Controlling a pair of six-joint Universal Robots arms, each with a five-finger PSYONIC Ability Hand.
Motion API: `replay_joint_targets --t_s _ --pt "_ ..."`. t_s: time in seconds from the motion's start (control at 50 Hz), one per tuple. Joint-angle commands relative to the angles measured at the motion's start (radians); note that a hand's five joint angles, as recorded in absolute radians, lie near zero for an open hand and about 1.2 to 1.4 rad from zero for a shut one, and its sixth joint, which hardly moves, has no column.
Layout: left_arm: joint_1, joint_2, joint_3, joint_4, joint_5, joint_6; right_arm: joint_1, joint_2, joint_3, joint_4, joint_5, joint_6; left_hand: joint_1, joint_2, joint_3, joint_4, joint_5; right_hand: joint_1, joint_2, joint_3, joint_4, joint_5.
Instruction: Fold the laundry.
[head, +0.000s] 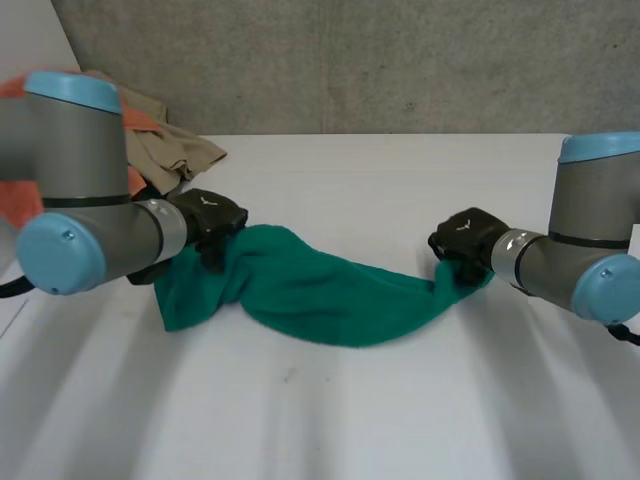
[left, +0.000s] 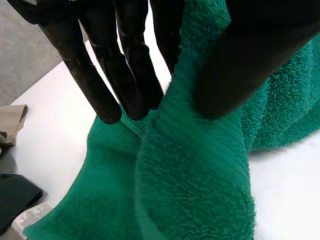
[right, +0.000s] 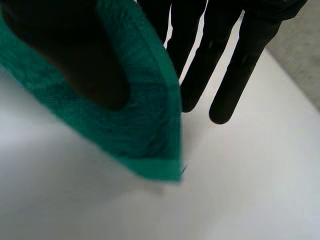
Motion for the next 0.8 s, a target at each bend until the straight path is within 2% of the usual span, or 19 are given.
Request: replay_joint_targets --t_s 0.02,0.08,0.1,0.16,0.18,0.28,0.44,0.6,0.72,0.8 --pt "-0.038 -0.064 0.148 -0.006 -0.058 0.005 0.02 -0.011 -0.102 -0.202 0.038 0.026 0.249 0.291 0.296 0.291 0.299 0.251 0.22 0.227 0.223 0.233" --pt "-0.036 -0.045 0.266 0.019 -0.136 -0.007 0.027 -0.033 -0.21 -0.372 0.084 0.067 0.249 0.291 0.296 0.291 0.299 0.251 0.22 0.227 0.223 0.233" --pt "-0.033 -0.024 0.341 0.067 -0.17 -0.018 0.027 -0.046 -0.262 -0.467 0.124 0.098 0.249 0.291 0.296 0.291 0.299 0.251 0.22 0.227 0.223 0.233" --pt "-0.027 0.016 0.449 0.181 -0.208 -0.04 0.025 -0.071 -0.321 -0.616 0.194 0.156 0.249 0.291 0.296 0.291 0.299 0.251 0.22 0.227 0.223 0.233" --pt "-0.027 0.042 0.512 0.265 -0.225 -0.053 0.025 -0.088 -0.338 -0.709 0.235 0.191 0.249 0.291 0.296 0.291 0.299 0.251 0.22 0.227 0.223 0.233" --pt "-0.038 0.12 0.632 0.459 -0.241 -0.086 0.03 -0.122 -0.335 -0.888 0.264 0.25 0.249 0.291 0.296 0.291 0.299 0.251 0.22 0.227 0.223 0.233" --pt "-0.028 0.126 0.443 0.49 -0.279 -0.13 0.036 -0.128 -0.268 -0.785 0.225 0.249 0.249 0.291 0.296 0.291 0.299 0.251 0.22 0.227 0.223 0.233" --pt "-0.013 0.113 0.103 0.493 -0.271 -0.143 0.019 -0.123 -0.027 -0.661 0.098 0.244 0.249 0.291 0.296 0.291 0.299 0.251 0.22 0.227 0.223 0.233" --pt "-0.013 0.076 -0.107 0.49 -0.265 -0.132 0.008 -0.099 0.134 -0.593 0.07 0.198 0.249 0.291 0.296 0.291 0.299 0.251 0.22 0.227 0.223 0.233" --pt "-0.015 0.07 -0.235 0.476 -0.267 -0.086 -0.007 -0.082 0.228 -0.529 0.064 0.114 0.249 0.291 0.296 0.291 0.299 0.251 0.22 0.227 0.223 0.233"
